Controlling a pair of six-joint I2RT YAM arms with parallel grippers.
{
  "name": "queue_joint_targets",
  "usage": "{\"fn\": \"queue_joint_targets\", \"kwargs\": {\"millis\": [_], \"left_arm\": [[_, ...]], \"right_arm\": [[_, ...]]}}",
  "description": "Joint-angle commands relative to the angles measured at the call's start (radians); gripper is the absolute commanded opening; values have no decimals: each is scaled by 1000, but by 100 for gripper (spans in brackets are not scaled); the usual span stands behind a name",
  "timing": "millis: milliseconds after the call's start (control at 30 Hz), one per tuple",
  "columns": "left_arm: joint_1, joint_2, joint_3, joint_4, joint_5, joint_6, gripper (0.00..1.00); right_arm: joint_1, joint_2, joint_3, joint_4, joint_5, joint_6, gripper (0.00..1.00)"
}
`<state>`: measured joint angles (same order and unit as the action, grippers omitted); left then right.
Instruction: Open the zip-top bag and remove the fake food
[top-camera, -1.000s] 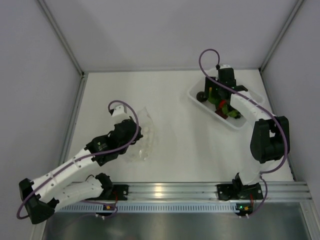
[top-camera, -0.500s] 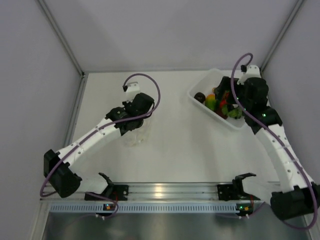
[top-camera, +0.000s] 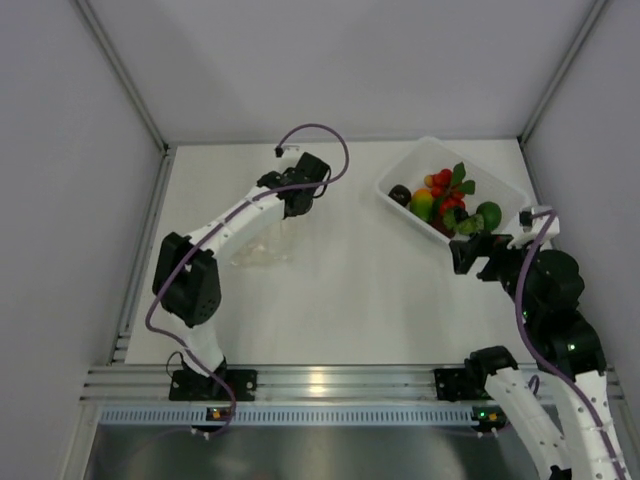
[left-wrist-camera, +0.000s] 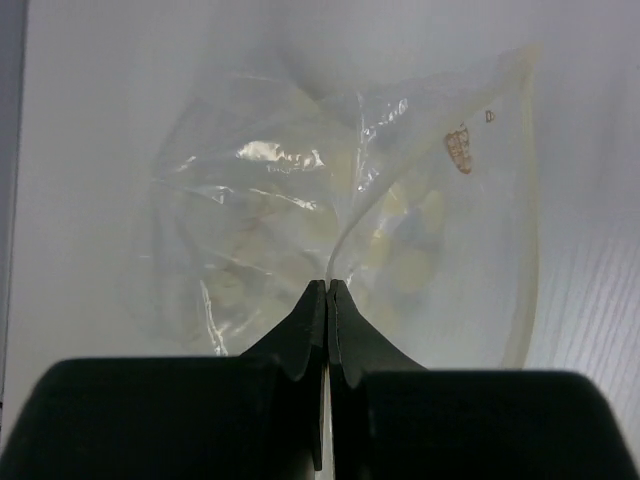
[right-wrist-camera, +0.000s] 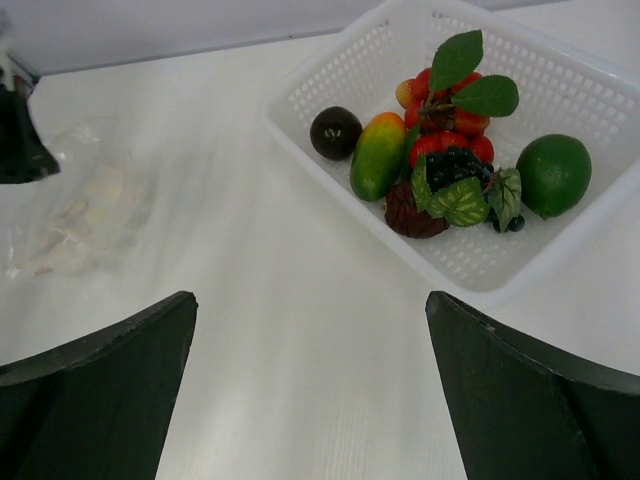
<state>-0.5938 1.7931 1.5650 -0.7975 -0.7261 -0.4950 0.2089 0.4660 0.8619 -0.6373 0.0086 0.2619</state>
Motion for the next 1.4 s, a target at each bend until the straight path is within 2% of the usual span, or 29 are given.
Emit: {"fn": "queue_joint_targets", "kwargs": {"millis": [0, 33, 100, 133, 233, 267, 433, 500, 533, 567, 800, 933, 1033, 1133, 1233, 1367], "left_arm": [[-6, 78, 79, -34, 109, -16, 0], [-8, 94, 98, -34, 173, -46, 0], [-11, 120, 138, -28, 214, -71, 3], [-11, 126, 148, -29, 226, -80, 14], [-20, 98, 159, -28, 226, -100, 37], [-20, 60, 155, -28, 209, -106, 52], [-21, -136, 47, 14, 186, -111, 80], [-20, -265, -5, 30, 188, -111, 84], [-20, -311, -57, 37, 191, -112, 89], [-20, -407, -89, 44, 194, -112, 98], [-20, -865, -365, 43, 202, -87, 98], [-20, -1131, -479, 38, 197, 2, 98], [-20, -1244, -523, 14, 180, 62, 98], [-20, -1404, -560, 9, 148, 134, 98], [-20, -1497, -612, 11, 87, 174, 98], [-20, -1538, -640, 14, 44, 121, 98]], "right_arm": [[-9, -69, -14, -90, -42, -4, 99], [-9, -91, -20, -93, -44, -4, 99], [-11, -102, -27, -96, -39, 0, 99], [-9, -101, -26, -99, -39, 2, 99], [-9, -81, -8, -116, -44, 0, 99], [-9, -78, -4, -116, -44, -3, 99], [-9, -67, 14, -104, -18, 3, 99], [-9, -61, 26, -104, -12, -1, 100], [-9, -53, 35, -102, 14, -4, 99], [-9, -50, 38, -96, 24, -9, 99], [-9, 11, 104, -119, 24, -47, 99], [-9, 17, 137, -133, 54, -94, 100], [-6, 10, 155, -153, 118, -127, 100], [46, -10, 137, -156, 183, -139, 99], [96, -48, 89, -142, 208, -148, 99], [113, -118, 9, -59, 192, -147, 99]]}}
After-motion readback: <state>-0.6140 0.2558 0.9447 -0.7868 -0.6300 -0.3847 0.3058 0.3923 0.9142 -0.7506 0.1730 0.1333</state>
